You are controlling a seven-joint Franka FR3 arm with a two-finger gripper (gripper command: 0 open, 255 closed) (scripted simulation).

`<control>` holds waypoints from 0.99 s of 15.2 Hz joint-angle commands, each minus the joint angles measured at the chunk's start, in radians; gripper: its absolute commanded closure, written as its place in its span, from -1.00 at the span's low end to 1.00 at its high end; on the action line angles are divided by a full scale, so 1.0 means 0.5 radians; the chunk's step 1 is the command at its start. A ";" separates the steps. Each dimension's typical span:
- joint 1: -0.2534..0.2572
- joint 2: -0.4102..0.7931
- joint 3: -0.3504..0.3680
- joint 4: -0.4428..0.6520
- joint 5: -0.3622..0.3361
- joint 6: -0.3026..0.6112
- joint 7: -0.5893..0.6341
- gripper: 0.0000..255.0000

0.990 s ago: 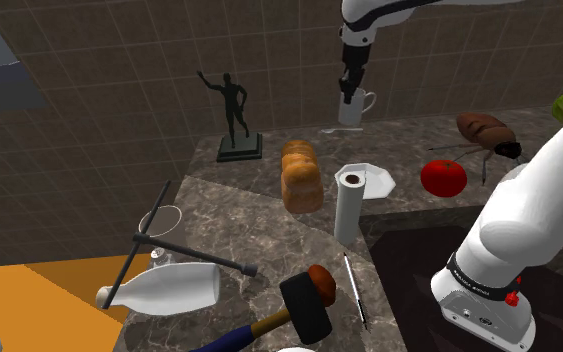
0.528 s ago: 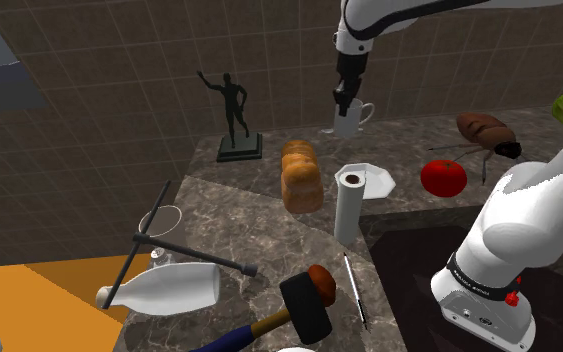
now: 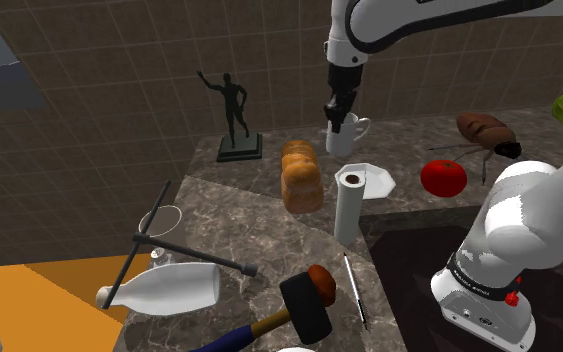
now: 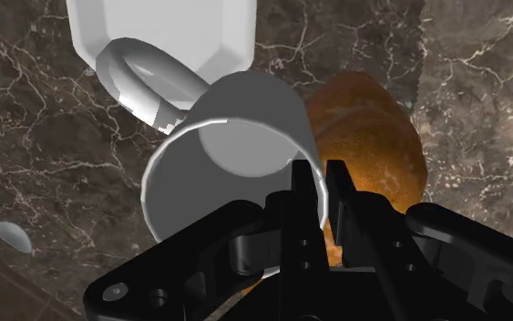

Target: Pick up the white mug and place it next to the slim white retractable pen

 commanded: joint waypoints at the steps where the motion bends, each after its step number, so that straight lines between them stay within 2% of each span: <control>1: 0.036 -0.045 0.074 -0.036 0.031 -0.009 0.097 1.00; 8: 0.169 -0.162 0.340 -0.110 0.162 -0.047 0.428 1.00; 14: 0.292 -0.167 0.606 -0.077 0.292 -0.067 0.752 1.00; 15: 0.293 -0.167 0.610 -0.104 0.294 -0.040 0.751 1.00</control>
